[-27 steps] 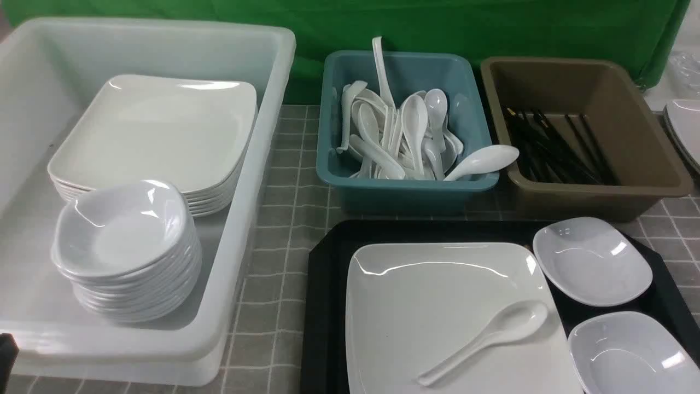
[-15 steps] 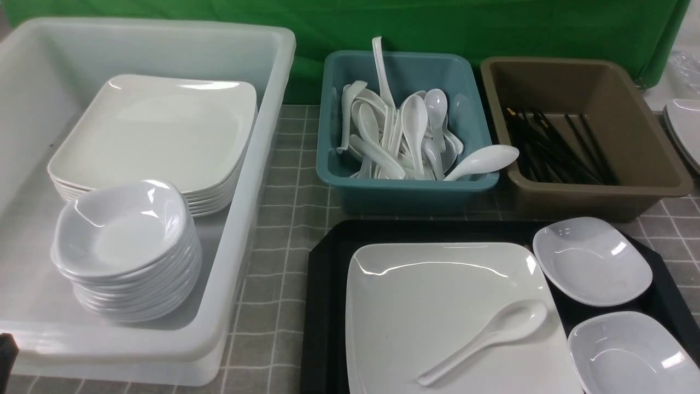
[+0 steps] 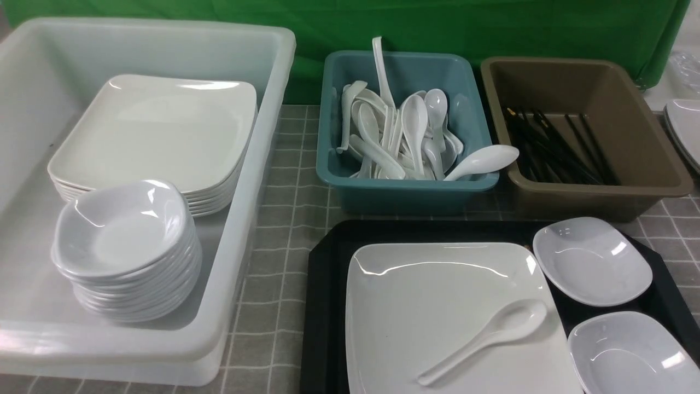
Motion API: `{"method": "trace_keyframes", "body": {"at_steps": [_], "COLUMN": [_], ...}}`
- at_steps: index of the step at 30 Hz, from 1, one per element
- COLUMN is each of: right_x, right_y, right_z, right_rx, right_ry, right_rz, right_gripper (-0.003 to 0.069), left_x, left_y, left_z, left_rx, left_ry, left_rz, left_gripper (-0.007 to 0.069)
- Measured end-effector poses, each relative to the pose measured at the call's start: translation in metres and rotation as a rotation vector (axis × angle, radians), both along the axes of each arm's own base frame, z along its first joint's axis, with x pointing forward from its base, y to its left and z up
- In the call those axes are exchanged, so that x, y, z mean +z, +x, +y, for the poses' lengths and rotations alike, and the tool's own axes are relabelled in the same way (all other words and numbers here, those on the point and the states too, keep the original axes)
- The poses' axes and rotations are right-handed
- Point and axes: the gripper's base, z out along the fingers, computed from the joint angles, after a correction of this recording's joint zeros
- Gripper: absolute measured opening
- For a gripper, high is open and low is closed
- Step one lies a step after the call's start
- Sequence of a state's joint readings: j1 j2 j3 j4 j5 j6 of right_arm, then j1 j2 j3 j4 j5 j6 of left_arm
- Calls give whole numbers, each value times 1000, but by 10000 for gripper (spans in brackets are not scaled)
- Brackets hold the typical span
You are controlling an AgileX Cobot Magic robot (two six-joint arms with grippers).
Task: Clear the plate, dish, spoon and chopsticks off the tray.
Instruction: Use the left arm to grab a soup spoon from the plate
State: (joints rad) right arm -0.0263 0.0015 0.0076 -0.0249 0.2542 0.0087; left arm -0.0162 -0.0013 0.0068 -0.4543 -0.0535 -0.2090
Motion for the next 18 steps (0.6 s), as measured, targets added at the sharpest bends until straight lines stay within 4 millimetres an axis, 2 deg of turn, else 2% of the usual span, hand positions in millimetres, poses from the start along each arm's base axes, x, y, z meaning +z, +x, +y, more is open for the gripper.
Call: {"method": "trace_keyframes", "body": {"at_steps": [3,5,6,7,8,9,10,12,13,15,18], "right_x": [2,6,12,12,21,21,28,31,34,37,41], "right_y": [1,2,3,3,4,4,4,4,4,4,4], "right_z": [1,3,5,5,6,6,4,2,1,0,-2], "right_rx": [-3,-19,-45,-50,-90,-94,-116,-122,-122,-120,-120], "right_ry": [35,171,404,441,759,780,978,1057,1089,1122,1163], "right_rz": [-29,-71,-133,-141,-223,-222,-297,-337,-365,-411,-455], "right_gripper": [238,238,238,238,238,238,238,236,235,235,223], "left_x": [2,4,7,7,15,16,27,37,47,85,131], "left_y": [0,-1,-1,-1,-4,-4,-9,-14,-18,-29,-36], "left_z": [1,2,4,4,9,9,13,15,14,8,0], "left_rx": [3,5,6,6,8,13,4,-7,-28,-94,-116], "left_ry": [-45,-112,-213,-237,-410,-409,-497,-507,-505,-430,-283], "left_rz": [-18,-44,-80,-88,-193,-208,-349,-462,-518,-575,-498], "left_gripper": [4,4,4,4,4,4,4,4,4,4,4]}}
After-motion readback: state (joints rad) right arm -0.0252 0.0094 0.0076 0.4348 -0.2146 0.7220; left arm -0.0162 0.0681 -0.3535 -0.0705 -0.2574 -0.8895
